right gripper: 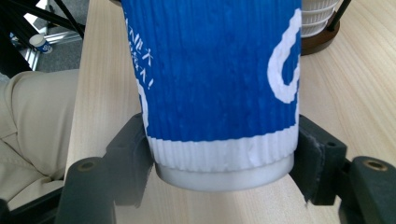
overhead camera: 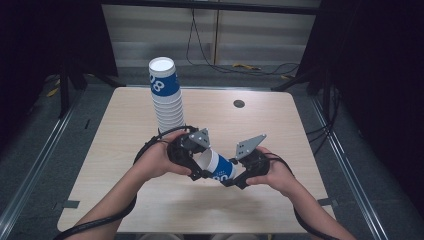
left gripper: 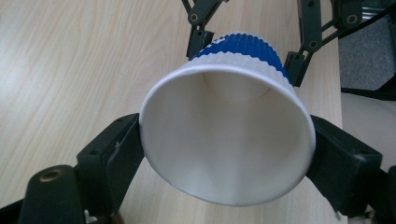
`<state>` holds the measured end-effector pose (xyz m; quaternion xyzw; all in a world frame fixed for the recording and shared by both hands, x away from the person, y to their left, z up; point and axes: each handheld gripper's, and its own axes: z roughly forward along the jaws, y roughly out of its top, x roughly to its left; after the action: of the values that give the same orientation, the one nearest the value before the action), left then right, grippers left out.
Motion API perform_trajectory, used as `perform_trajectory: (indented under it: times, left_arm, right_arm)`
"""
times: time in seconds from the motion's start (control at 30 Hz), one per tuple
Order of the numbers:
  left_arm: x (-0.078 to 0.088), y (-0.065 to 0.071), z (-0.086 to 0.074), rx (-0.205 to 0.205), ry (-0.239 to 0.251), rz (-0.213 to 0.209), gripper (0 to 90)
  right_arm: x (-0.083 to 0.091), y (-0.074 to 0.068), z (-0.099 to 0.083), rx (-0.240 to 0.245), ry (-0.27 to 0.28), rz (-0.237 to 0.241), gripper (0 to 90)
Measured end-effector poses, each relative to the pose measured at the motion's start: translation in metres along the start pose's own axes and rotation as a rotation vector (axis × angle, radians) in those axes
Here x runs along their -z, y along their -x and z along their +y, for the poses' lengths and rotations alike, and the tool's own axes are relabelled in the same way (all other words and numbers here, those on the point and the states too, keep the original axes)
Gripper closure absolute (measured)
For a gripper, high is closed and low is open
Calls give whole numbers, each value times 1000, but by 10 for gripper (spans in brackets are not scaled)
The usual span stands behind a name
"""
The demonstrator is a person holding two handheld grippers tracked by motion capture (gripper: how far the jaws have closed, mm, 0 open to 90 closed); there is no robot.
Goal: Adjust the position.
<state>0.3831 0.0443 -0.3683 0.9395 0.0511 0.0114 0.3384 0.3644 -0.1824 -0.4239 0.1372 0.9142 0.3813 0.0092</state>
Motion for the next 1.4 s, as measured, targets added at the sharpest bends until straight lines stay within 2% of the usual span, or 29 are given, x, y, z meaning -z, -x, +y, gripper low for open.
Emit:
perform_trajectory:
  times: [0.13, 0.53, 0.67, 0.83, 1.0, 1.07, 1.17, 1.2, 1.23, 1.27, 1.33, 1.37, 1.4]
  left_arm:
    - [1, 1, 2, 2, -19, 5, 191]
    - [4, 5, 8, -25, -82, 30, 238]
    - [5, 5, 8, -15, -100, 37, 241]
    - [7, 4, 5, -19, -134, 47, 241]
    - [9, 3, 0, -7, -153, 44, 240]
    - [10, 1, -2, -13, -160, 41, 239]
    - [12, 0, -7, 11, -174, 44, 238]
    - [12, -1, -8, 4, -180, 43, 237]
    - [12, 0, -11, 21, -180, 47, 237]
    - [13, -1, -11, 9, -194, 42, 236]
    - [12, -1, -15, 20, -200, 47, 234]
    - [12, -2, -16, 12, -209, 47, 233]
    - [12, -1, -17, 35, -207, 44, 232]
  right_arm:
    - [-1, 0, 0, 2, -1, -3, 305]
    - [-8, -1, -3, -18, 31, -2, 301]
    - [-10, -1, -3, -28, 39, -3, 280]
    - [-10, -1, -4, -54, 50, -15, 212]
    - [-8, -1, -7, -67, 50, -35, 181]
    - [-7, 0, -8, -71, 50, -47, 169]
    - [-6, 0, -11, -74, 50, -48, 166]
    - [-5, 0, -12, -75, 46, -48, 158]
    - [-5, -1, -13, -77, 44, -54, 152]
    - [-5, 0, -14, -82, 49, -54, 152]
    - [-4, 0, -15, -83, 56, -54, 152]
    - [-4, 0, -16, -87, 56, -56, 150]
    - [-4, 0, -16, -90, 54, -60, 148]
